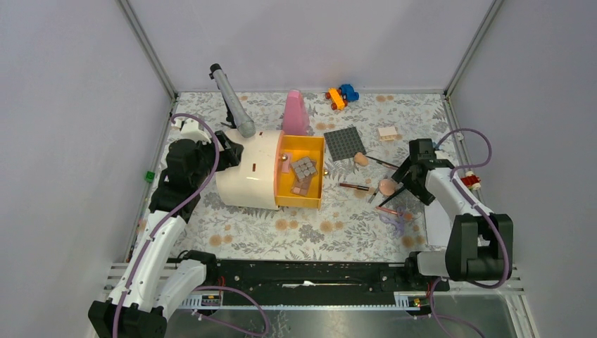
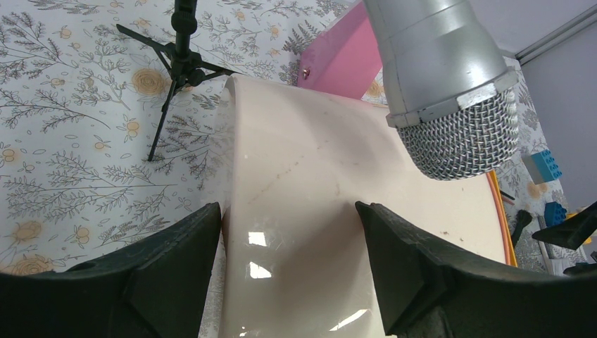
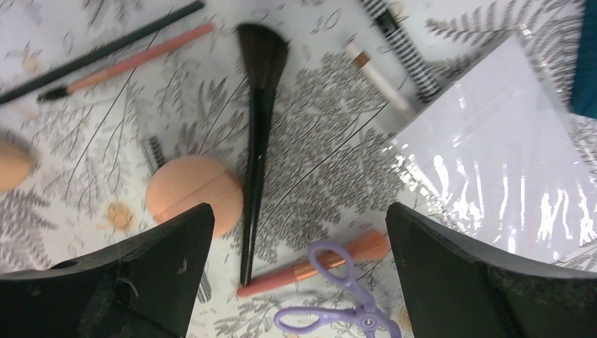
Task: Organize the makeup
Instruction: Move the makeup tool to the center of the board.
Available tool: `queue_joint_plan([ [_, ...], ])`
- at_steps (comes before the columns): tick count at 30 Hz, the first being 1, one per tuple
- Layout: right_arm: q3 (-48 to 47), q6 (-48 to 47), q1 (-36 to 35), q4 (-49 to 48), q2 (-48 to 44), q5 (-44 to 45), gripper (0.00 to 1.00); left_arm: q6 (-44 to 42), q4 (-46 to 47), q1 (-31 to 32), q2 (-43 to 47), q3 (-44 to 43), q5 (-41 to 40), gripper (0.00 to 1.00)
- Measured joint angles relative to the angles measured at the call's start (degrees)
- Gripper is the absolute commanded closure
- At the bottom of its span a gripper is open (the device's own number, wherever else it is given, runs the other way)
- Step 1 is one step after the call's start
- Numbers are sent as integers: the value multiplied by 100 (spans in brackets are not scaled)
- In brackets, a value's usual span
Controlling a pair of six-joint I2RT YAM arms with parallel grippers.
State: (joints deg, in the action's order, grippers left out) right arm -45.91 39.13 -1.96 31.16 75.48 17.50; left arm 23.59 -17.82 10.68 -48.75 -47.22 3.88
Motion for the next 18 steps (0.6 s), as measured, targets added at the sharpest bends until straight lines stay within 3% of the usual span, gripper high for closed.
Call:
queue_joint_plan([
  [10, -994, 616, 442, 352, 752, 562, 0, 0, -2, 136, 2, 0, -160, 25],
  [18, -1038, 870, 442, 466, 739, 911, 0, 0, 7, 179, 0, 0, -238, 22],
])
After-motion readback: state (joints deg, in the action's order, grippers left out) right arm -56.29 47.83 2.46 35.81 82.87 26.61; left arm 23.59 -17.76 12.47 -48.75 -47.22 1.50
